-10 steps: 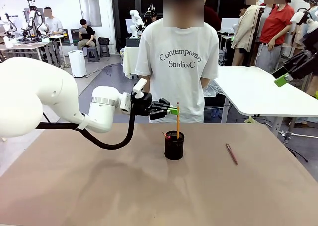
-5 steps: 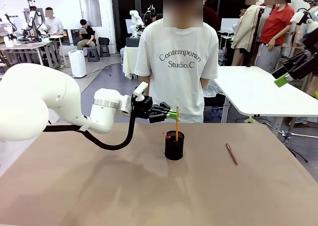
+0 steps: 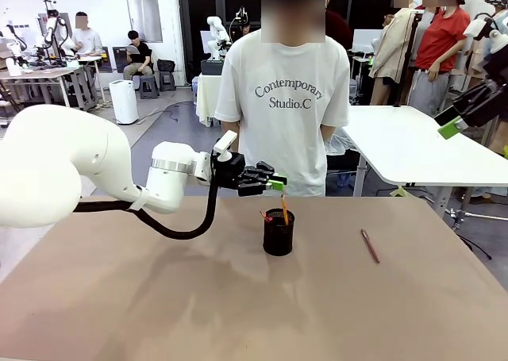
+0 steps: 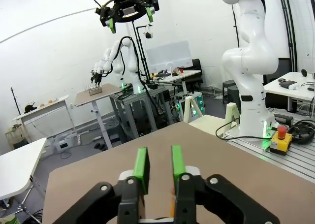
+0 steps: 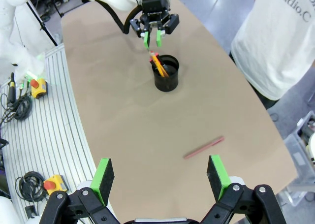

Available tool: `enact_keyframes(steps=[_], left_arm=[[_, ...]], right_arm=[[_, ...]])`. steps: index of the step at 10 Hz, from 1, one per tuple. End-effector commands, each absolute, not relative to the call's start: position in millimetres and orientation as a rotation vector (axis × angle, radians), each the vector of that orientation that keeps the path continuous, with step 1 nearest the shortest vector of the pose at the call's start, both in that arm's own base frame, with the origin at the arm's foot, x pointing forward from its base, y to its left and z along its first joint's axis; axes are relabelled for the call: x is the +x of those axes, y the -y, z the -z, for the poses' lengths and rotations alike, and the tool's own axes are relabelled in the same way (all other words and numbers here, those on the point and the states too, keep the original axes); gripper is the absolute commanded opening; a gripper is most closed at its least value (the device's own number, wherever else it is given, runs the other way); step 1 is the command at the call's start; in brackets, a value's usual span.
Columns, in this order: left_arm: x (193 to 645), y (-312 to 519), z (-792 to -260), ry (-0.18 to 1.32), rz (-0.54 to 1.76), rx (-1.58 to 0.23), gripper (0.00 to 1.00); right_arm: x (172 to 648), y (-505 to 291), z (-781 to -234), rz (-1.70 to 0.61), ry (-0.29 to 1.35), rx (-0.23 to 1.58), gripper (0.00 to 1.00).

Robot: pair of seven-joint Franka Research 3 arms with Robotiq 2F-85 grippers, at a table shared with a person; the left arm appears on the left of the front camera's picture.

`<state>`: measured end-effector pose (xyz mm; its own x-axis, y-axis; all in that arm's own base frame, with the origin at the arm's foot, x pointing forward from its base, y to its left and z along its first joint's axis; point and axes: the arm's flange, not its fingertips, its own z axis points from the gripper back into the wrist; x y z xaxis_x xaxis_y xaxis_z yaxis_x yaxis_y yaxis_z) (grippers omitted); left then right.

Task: Place the pens into the pen holder.
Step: Pick up a writing instrument from the table and place it into the Pen holder.

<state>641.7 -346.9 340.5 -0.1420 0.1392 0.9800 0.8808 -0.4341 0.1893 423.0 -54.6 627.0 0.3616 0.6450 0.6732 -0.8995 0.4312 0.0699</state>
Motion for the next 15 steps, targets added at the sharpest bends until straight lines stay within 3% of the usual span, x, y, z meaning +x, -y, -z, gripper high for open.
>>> enact_keyframes(steps=[1, 2, 6, 7, 8, 11, 15], left_arm=[[642.6, 343.8, -345.6, 1.159, 1.648, -1.57, 0.79], [641.9, 343.3, -346.2, 1.16, 1.65, -1.566, 0.99], [636.1, 342.6, -356.0, 1.151, 1.66, -1.564, 1.0], [631.5, 339.6, -355.9, 0.977, 1.704, -1.691, 1.0], [640.8, 346.5, -345.8, 1.167, 1.641, -1.554, 1.0], [637.3, 346.4, -344.8, 1.113, 1.658, -1.582, 1.0], [596.2, 272.4, -404.6, 1.061, 1.659, -1.372, 1.0]], right_arm=[[422.7, 53.9, -629.9, -1.047, 0.623, 0.474, 1.0], [422.7, 53.9, -629.9, -1.047, 0.623, 0.474, 1.0], [422.7, 53.9, -629.9, -1.047, 0.623, 0.474, 1.0], [422.7, 53.9, -629.9, -1.047, 0.623, 0.474, 1.0], [422.7, 53.9, -629.9, -1.047, 0.623, 0.474, 1.0], [422.7, 53.9, -629.9, -1.047, 0.623, 0.474, 1.0], [422.7, 53.9, -629.9, -1.047, 0.623, 0.474, 1.0]])
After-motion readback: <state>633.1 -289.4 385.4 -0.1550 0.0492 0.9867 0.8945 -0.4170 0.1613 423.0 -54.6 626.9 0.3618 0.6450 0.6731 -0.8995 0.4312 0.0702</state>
